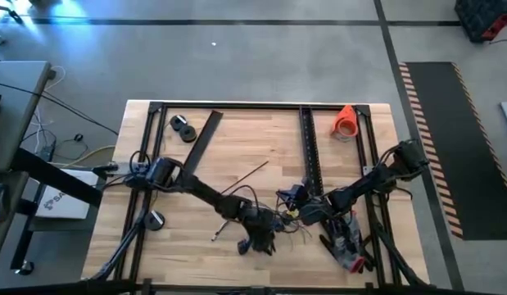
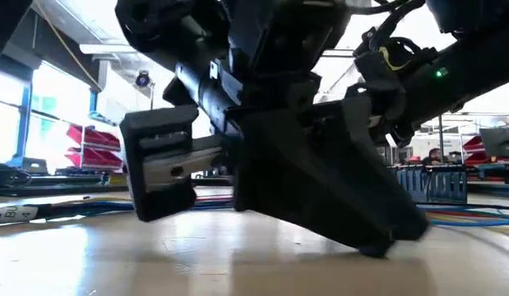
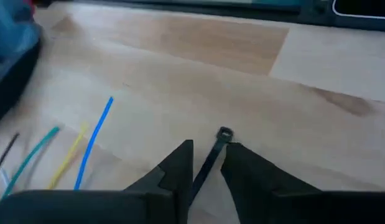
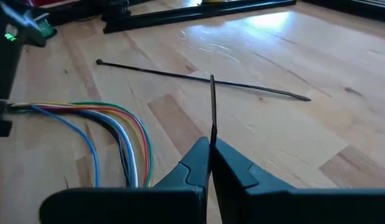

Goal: Ziptie cables
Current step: Wrap the left black zip tie on the cables

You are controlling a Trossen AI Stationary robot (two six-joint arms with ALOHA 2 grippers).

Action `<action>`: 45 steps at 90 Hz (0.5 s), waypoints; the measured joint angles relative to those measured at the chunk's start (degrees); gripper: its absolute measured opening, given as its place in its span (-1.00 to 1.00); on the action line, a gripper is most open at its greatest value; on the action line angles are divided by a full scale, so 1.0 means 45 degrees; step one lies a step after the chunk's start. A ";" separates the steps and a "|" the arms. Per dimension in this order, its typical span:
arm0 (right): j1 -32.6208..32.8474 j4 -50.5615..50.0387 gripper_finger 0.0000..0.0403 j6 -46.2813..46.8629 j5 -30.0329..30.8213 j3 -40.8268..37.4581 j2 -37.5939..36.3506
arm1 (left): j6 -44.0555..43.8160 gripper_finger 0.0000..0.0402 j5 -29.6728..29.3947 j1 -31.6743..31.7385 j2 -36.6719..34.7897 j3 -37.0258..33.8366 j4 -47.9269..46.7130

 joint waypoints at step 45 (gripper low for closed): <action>0.0050 0.0001 -1.00 -0.0025 -0.0004 -0.0005 0.0000 | -0.1116 -0.99 -0.2516 -0.0536 -0.0257 0.0170 -0.0234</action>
